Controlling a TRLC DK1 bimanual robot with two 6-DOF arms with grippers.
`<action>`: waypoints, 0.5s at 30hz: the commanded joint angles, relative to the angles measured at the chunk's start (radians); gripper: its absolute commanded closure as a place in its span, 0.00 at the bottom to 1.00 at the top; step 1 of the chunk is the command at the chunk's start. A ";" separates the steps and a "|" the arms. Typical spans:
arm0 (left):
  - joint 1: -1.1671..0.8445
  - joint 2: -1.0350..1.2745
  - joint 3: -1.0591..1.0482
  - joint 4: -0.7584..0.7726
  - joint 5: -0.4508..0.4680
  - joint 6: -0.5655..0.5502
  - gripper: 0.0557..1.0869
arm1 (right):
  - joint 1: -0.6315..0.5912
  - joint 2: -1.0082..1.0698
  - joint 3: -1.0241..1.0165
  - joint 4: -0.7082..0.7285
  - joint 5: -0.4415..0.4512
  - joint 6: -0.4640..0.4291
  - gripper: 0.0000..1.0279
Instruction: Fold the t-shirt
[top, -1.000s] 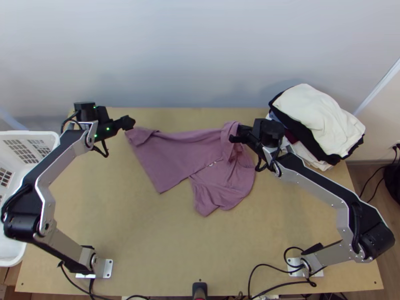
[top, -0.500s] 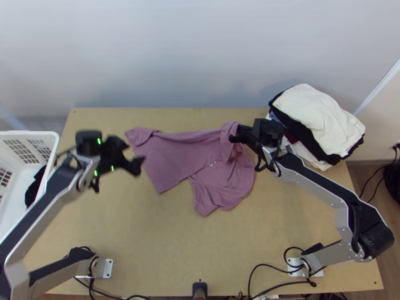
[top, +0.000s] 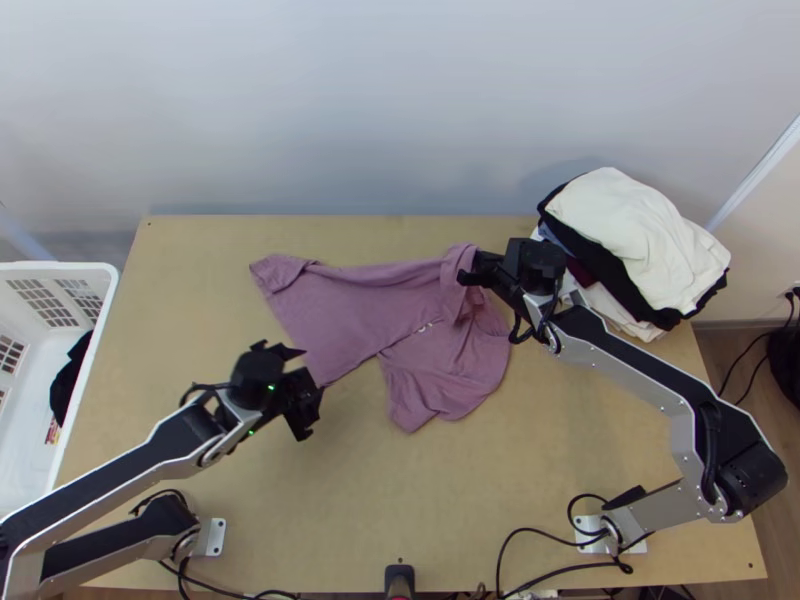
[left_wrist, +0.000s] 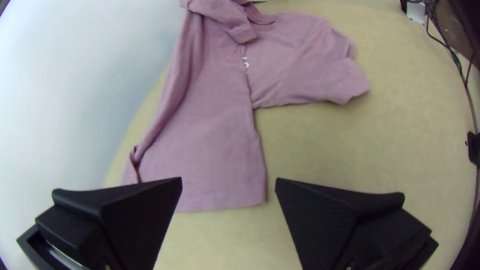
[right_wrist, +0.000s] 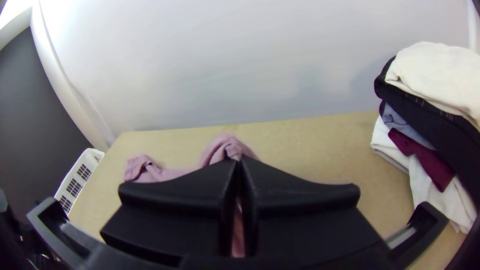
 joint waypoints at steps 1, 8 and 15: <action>-0.024 0.048 -0.031 0.036 -0.016 0.027 0.20 | -0.002 0.009 0.004 0.019 0.001 0.028 0.97; -0.043 0.166 -0.056 0.123 -0.068 0.034 0.23 | -0.004 0.007 -0.002 0.019 0.001 0.034 0.97; -0.027 0.247 -0.068 0.151 -0.069 0.074 0.23 | -0.008 0.006 -0.012 0.019 0.001 0.047 0.97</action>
